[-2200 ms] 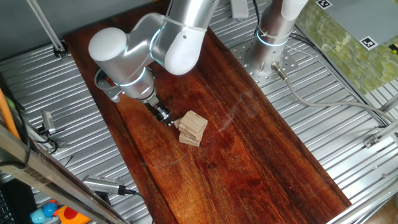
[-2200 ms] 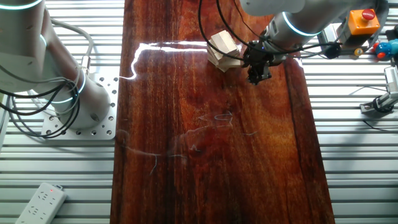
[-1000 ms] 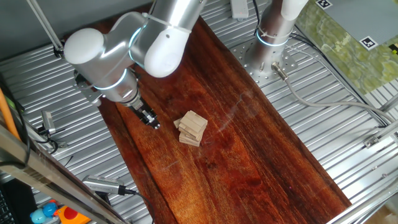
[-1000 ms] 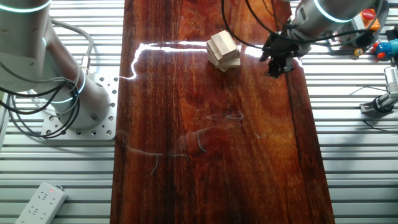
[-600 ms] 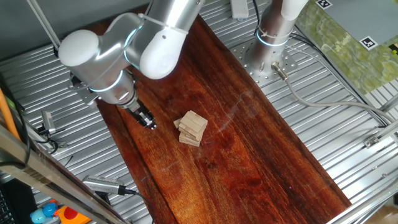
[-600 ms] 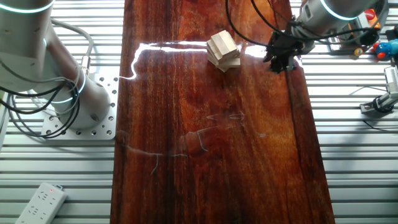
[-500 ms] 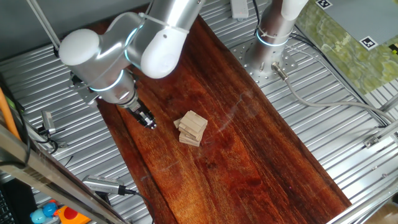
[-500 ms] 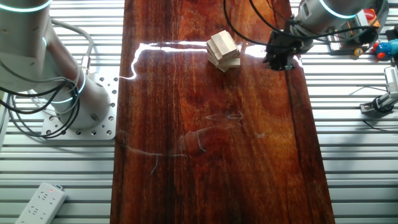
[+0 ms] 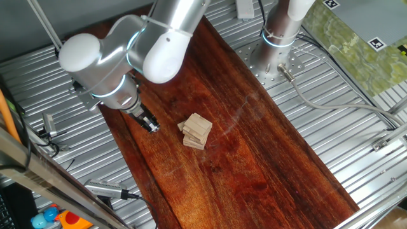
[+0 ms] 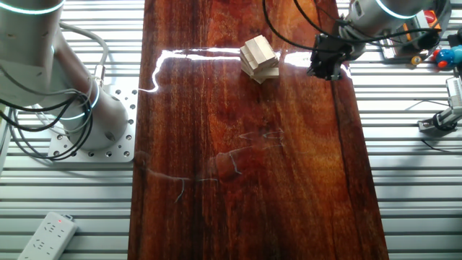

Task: Play Jenga

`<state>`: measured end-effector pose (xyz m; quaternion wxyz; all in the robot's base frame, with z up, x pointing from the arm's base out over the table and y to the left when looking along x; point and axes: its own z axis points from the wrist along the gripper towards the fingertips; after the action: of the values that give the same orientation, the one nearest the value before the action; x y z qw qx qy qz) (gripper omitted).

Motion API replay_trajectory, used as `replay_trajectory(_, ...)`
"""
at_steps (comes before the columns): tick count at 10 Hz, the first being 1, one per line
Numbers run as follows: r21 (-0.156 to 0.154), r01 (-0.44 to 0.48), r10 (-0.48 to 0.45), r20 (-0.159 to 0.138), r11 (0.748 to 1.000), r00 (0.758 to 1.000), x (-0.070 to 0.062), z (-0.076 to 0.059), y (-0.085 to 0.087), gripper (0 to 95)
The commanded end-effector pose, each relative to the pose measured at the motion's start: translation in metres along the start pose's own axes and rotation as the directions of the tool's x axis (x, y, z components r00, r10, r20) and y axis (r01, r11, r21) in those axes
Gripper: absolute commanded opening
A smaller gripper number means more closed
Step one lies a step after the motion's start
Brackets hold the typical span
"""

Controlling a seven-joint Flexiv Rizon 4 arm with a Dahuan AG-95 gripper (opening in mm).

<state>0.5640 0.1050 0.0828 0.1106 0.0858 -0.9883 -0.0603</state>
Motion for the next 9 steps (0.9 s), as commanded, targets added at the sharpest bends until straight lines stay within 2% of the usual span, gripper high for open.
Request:
replay_trajectory(1, 0.001, -0.023, 0.023, -0.003, 1.000, 1.000, 0.0013, -0.0001, 0.0000, 0.0)
replay_trajectory(9, 0.000, -0.020, 0.020, -0.001, 1.000, 1.000, 0.0013, -0.0001, 0.0000, 0.0)
